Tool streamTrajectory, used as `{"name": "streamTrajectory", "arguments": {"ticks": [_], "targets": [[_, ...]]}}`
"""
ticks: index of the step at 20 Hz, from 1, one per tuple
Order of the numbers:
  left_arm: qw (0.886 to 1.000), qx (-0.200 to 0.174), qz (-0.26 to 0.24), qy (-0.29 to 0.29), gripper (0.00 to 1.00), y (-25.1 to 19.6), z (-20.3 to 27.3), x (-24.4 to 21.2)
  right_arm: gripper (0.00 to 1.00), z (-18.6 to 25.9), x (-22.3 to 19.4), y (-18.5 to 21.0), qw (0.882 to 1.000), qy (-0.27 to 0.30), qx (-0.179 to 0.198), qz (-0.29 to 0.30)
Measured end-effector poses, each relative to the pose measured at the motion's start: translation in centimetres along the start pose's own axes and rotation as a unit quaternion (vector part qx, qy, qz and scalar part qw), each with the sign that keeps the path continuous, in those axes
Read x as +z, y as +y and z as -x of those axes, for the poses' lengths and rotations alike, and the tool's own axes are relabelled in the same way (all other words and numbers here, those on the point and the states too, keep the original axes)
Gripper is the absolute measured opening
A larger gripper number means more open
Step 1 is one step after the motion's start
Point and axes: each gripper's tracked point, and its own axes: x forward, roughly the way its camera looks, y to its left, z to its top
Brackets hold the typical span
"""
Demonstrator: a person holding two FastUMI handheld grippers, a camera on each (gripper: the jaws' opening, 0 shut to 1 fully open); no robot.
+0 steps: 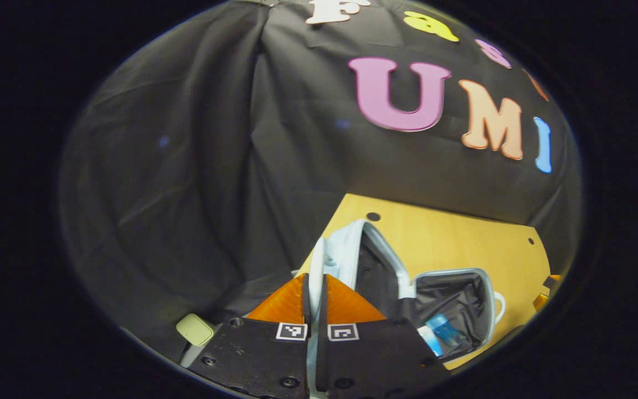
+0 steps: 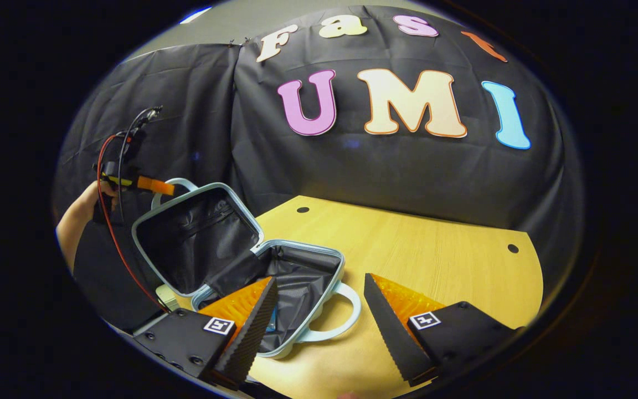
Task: First open the suitcase, pack the skin care products into it, and then close the suitcase.
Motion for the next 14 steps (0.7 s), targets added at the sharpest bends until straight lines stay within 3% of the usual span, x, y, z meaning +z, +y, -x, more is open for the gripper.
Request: {"name": "streamTrajectory", "arguments": {"ticks": [6, 10, 14], "targets": [[0.996, -0.068, -0.052, -0.027, 0.00, -11.3, 2.2, 2.8, 0.98, 1.6, -0.1, -2.3, 1.000, -0.006, 0.005, -0.010], [0.986, -0.156, -0.043, -0.031, 0.00, -20.0, 2.8, 2.3, 0.98, 2.8, -0.1, -4.5, 1.000, -0.011, -0.003, -0.021], [0.975, -0.219, -0.035, -0.021, 0.00, -26.5, 3.1, 0.7, 0.98, 4.2, -0.2, -6.5, 0.999, -0.015, -0.016, -0.028]]}}
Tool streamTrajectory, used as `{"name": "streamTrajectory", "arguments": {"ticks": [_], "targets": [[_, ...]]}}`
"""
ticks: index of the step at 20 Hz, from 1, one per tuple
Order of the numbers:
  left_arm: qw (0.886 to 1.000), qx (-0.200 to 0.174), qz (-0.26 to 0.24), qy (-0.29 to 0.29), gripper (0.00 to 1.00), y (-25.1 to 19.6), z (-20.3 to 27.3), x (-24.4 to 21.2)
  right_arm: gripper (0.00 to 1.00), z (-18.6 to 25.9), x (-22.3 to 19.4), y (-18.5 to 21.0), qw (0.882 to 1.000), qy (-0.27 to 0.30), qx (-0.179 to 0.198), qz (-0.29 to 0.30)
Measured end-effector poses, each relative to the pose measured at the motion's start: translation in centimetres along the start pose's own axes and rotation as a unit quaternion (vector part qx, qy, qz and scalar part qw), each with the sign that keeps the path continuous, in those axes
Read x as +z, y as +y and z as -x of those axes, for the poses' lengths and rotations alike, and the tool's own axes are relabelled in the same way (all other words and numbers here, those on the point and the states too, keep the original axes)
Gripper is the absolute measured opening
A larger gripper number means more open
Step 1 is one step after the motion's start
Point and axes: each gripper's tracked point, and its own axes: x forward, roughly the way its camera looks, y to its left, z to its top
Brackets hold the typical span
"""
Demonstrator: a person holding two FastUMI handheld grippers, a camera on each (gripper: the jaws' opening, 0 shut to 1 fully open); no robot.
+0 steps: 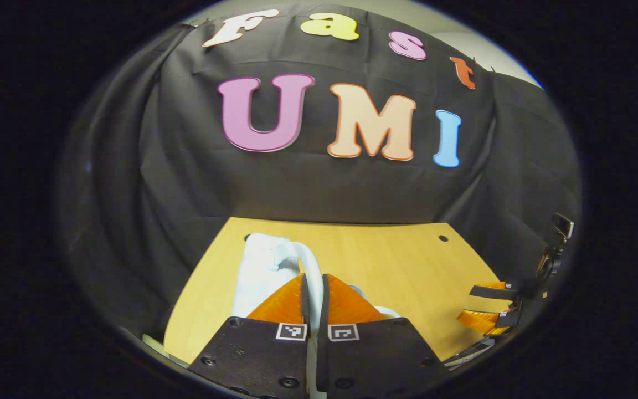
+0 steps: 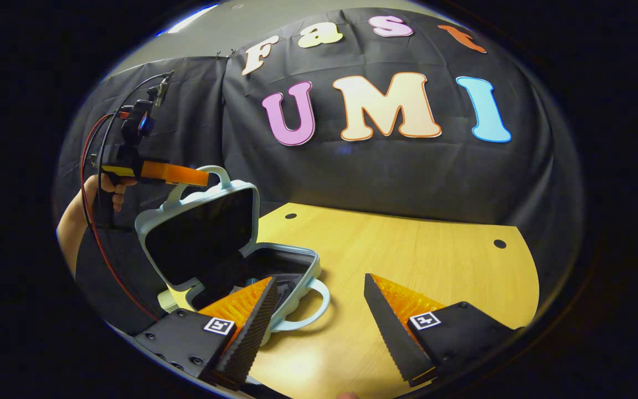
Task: First open the suitcase, pack the skin care products into it, and then close the suitcase.
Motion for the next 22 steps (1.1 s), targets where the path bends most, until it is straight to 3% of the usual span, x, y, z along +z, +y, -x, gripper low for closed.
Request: {"name": "streamTrajectory", "arguments": {"ticks": [4, 9, 13, 18, 22], "targets": [[0.998, -0.060, 0.016, 0.030, 0.00, -5.6, -2.4, -2.9, 0.94, 1.4, -0.4, -1.8, 1.000, -0.001, -0.014, -0.006], [0.993, -0.082, -0.002, 0.084, 0.00, -10.1, -5.4, -7.8, 0.98, 3.1, -0.9, -4.4, 0.999, 0.003, -0.035, -0.010], [0.989, -0.085, -0.009, 0.123, 0.00, -12.3, -7.5, -11.9, 0.98, 4.6, -1.2, -6.3, 0.998, 0.004, -0.054, -0.020], [0.985, -0.062, -0.035, 0.157, 0.01, -13.2, -9.3, -16.0, 0.98, 6.6, -1.2, -9.5, 0.997, -0.001, -0.077, -0.027], [0.985, -0.037, -0.027, 0.168, 0.10, -13.8, -9.8, -18.1, 0.98, 7.8, -0.6, -11.4, 0.996, -0.009, -0.080, -0.026]]}}
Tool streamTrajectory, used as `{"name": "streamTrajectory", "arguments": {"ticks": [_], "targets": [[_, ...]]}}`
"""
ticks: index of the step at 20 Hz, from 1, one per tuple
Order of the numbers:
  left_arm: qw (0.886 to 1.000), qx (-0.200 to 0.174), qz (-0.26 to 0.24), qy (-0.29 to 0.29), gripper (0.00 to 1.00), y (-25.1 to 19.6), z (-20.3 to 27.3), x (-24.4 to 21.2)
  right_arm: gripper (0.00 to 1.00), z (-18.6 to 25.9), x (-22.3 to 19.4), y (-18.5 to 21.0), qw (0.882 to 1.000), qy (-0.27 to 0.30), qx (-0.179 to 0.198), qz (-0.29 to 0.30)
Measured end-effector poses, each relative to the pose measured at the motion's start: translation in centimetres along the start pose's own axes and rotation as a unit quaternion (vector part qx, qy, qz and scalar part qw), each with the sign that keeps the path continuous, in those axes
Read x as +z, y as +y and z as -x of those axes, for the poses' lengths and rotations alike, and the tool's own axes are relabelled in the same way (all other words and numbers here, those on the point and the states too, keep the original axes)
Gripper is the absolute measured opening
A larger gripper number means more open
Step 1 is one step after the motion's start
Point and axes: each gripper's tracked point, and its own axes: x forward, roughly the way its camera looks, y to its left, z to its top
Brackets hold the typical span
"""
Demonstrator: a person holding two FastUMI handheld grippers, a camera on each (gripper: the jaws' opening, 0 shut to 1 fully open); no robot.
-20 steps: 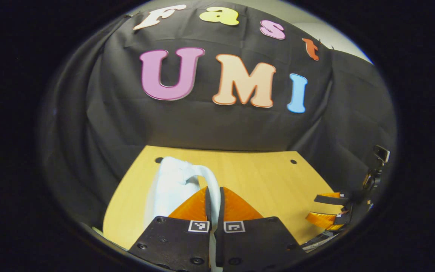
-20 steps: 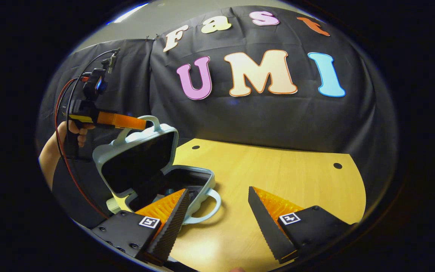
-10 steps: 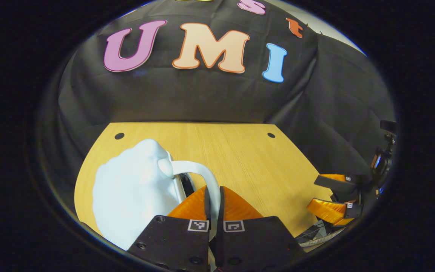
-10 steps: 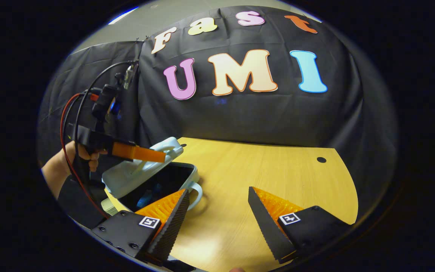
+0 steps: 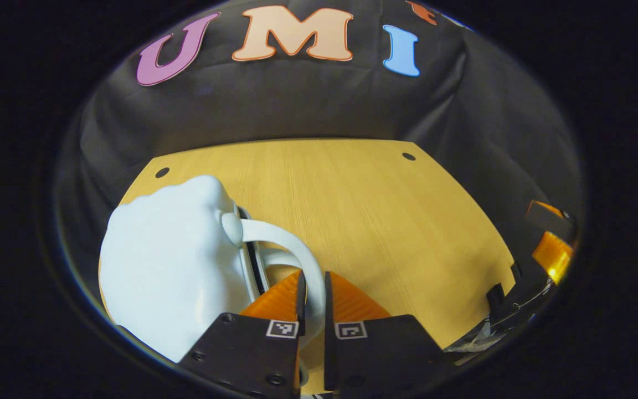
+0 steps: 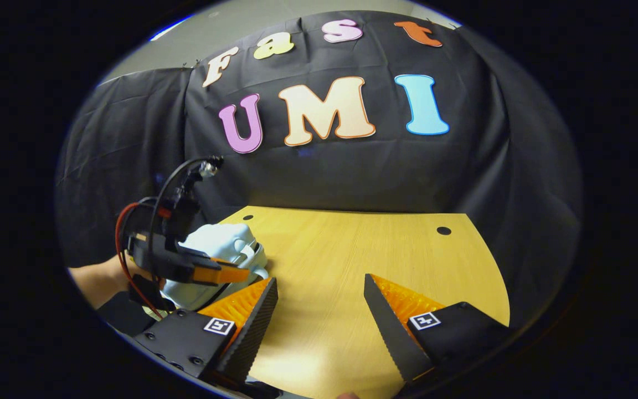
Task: First open the suitcase, pack the skin care products into it, and then close the suitcase.
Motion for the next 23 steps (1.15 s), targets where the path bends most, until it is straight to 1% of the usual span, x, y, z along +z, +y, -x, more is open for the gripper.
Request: {"name": "streamTrajectory", "arguments": {"ticks": [1, 4, 5, 6, 7, 8, 9, 10, 12, 14, 15, 16, 18, 19, 20, 21, 23], "targets": [[1.000, -0.003, 0.010, -0.017, 0.26, -0.8, 0.0, 0.7, 0.98, 0.1, 0.6, -0.6, 1.000, -0.008, -0.001, 0.007], [0.995, 0.020, 0.013, -0.101, 1.00, -3.1, 2.5, 3.9, 0.98, 0.6, 3.8, -2.0, 0.999, -0.049, 0.001, 0.015], [0.990, 0.028, 0.017, -0.136, 0.94, -3.9, 3.7, 5.6, 0.98, 1.0, 5.4, -2.4, 0.997, -0.069, 0.000, 0.016], [0.984, 0.042, 0.018, -0.173, 0.95, -4.6, 5.3, 7.1, 0.98, 1.5, 7.3, -2.7, 0.995, -0.095, -0.004, 0.020], [0.975, 0.065, 0.015, -0.214, 0.94, -4.9, 7.3, 9.0, 0.98, 2.0, 9.4, -2.9, 0.992, -0.122, -0.011, 0.025], [0.962, 0.083, 0.011, -0.259, 0.95, -5.2, 9.6, 10.8, 0.98, 2.8, 11.5, -3.0, 0.988, -0.151, -0.019, 0.030], [0.950, 0.091, 0.010, -0.300, 0.95, -5.5, 12.0, 12.7, 0.98, 3.6, 14.0, -2.8, 0.982, -0.186, -0.029, 0.036], [0.941, 0.088, 0.010, -0.325, 0.94, -5.7, 13.9, 14.5, 0.98, 4.5, 16.4, -2.6, 0.974, -0.219, -0.039, 0.043], [0.931, 0.082, 0.007, -0.356, 0.94, -5.9, 16.9, 16.7, 0.98, 6.4, 20.6, -1.9, 0.956, -0.280, -0.057, 0.061], [0.918, 0.098, -0.004, -0.384, 0.94, -5.2, 19.4, 18.4, 0.98, 7.5, 23.6, -1.1, 0.942, -0.319, -0.072, 0.078], [0.910, 0.107, -0.013, -0.400, 0.94, -4.7, 20.9, 19.1, 0.96, 7.8, 24.3, -0.5, 0.939, -0.326, -0.075, 0.080], [0.905, 0.115, -0.021, -0.409, 0.94, -4.4, 21.7, 19.5, 0.96, 7.9, 24.5, 0.2, 0.938, -0.328, -0.075, 0.080], [0.885, 0.143, -0.046, -0.440, 0.94, -3.7, 24.2, 20.4, 0.98, 7.8, 24.5, 0.6, 0.939, -0.326, -0.083, 0.071], [0.878, 0.155, -0.058, -0.450, 0.92, -3.4, 25.1, 20.7, 0.99, 7.7, 24.2, 0.8, 0.940, -0.323, -0.086, 0.065], [0.873, 0.158, -0.070, -0.456, 0.94, -3.5, 25.5, 20.7, 1.00, 7.7, 24.0, 1.2, 0.941, -0.321, -0.089, 0.061], [0.872, 0.155, -0.075, -0.458, 0.93, -3.6, 25.7, 20.8, 1.00, 7.5, 23.8, 1.4, 0.942, -0.319, -0.092, 0.059], [0.875, 0.147, -0.077, -0.455, 0.93, -3.5, 25.4, 20.5, 1.00, 7.2, 23.3, 1.9, 0.944, -0.311, -0.096, 0.058]]}}
